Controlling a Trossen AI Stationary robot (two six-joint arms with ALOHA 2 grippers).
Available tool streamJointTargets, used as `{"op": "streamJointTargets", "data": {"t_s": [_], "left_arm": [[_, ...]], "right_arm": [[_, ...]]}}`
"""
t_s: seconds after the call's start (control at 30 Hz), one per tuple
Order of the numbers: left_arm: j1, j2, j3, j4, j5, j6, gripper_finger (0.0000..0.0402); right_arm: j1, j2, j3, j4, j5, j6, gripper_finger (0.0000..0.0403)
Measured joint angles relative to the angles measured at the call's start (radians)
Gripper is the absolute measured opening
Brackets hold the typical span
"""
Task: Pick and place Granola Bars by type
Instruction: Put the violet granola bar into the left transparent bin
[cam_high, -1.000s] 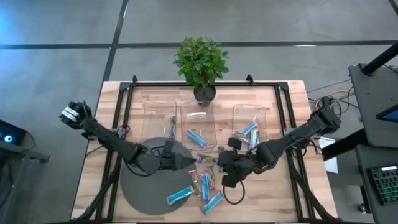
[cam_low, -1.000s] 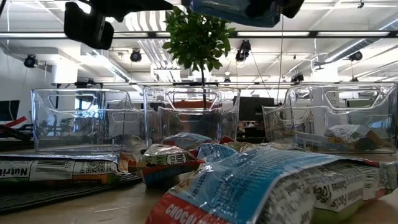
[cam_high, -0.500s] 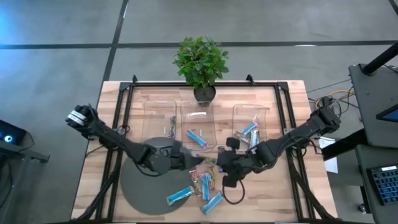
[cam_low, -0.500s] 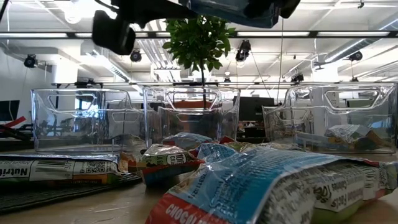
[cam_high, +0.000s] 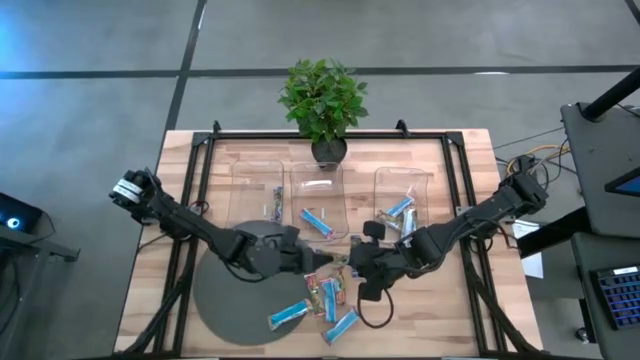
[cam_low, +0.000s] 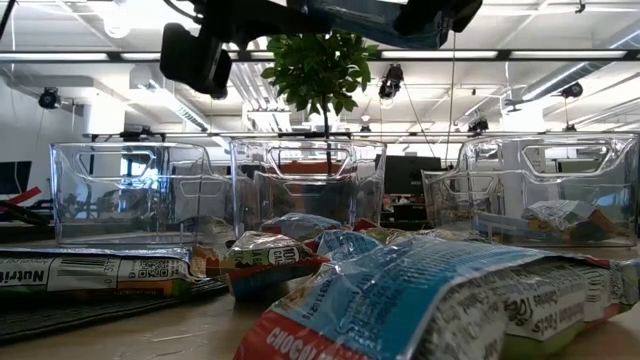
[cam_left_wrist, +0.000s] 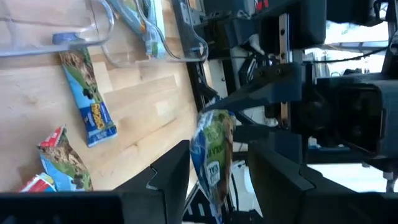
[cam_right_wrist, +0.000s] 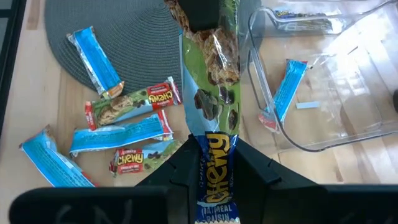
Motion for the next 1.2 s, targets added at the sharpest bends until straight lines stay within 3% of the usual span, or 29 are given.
{"op": "streamJointTargets", "data": {"t_s": [0.47, 0.77, 0.93, 1.1, 1.2], "left_arm": [[0.015, 0.000, 0.000, 0.003, 0.043, 0.070, 0.0050], [0.018, -0.002, 0.000, -0.044, 0.032, 0.097, 0.0042], [0.017, -0.012, -0.002, -0.074, 0.011, 0.109, 0.0041], [0.017, -0.025, -0.002, -0.074, -0.028, 0.122, 0.0041], [0.016, -0.040, -0.002, -0.113, -0.089, 0.123, 0.0041]], "right_arm": [[0.000, 0.000, -0.001, 0.009, 0.005, -0.008, 0.0064], [0.000, -0.009, 0.006, -0.023, 0.010, 0.020, 0.0066], [0.002, -0.026, 0.006, -0.056, 0.039, 0.108, 0.0103], [0.001, -0.031, 0.006, -0.104, 0.055, 0.166, 0.0171], [0.008, -0.040, 0.006, -0.161, 0.118, 0.184, 0.0212]]}}
